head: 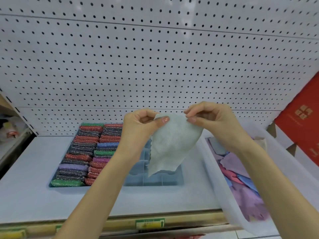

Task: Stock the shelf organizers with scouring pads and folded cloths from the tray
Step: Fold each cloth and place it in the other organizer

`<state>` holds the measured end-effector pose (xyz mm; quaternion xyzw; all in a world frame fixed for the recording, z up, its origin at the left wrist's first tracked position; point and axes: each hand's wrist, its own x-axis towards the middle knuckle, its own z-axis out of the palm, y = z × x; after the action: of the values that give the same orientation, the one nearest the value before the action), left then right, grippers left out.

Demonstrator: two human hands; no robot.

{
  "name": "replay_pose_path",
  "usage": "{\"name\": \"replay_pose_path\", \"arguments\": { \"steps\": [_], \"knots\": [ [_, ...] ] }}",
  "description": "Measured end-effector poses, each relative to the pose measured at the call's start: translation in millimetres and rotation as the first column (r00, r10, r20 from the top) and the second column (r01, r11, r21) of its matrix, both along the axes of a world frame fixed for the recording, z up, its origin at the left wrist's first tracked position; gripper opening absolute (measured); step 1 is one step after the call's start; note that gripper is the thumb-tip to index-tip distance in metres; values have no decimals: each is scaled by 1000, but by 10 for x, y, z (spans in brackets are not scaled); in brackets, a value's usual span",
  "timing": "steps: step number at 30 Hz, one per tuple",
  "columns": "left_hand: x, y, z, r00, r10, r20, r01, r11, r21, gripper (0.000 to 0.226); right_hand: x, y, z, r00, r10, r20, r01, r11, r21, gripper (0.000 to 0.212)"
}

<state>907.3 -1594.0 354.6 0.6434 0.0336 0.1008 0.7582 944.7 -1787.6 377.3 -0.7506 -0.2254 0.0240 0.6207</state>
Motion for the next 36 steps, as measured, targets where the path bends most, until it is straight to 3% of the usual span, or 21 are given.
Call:
{"name": "replay_pose_path", "arguments": {
  "steps": [5,8,13,16,24,29,36],
  "knots": [
    [-1,-19,101,1000,-13,14,13,1000,-15,9,-17,-73,-85,994,8,-110,-12,999,-37,10],
    [-4,-7,114,999,-21,30,21,1000,13,12,-14,-106,-171,996,-49,-74,41,994,-101,11],
    [9,64,35,999,9,44,-18,977,214,12,-25,-126,-123,990,-142,13,141,961,-238,11],
    [12,114,-77,1000,-5,-12,9,929,369,11,-45,-103,-51,979,-204,16,203,960,-194,9],
    [55,62,-143,993,-45,-109,90,884,459,17,-7,-81,222,973,-226,54,231,925,-302,12],
    [111,33,-57,996,-42,-77,81,785,615,12,10,-112,286,964,-229,135,264,885,-383,12],
    [37,-26,-179,970,-213,-119,242,780,577,13,-59,-110,302,973,-171,152,217,902,-373,9]
  ]
}}
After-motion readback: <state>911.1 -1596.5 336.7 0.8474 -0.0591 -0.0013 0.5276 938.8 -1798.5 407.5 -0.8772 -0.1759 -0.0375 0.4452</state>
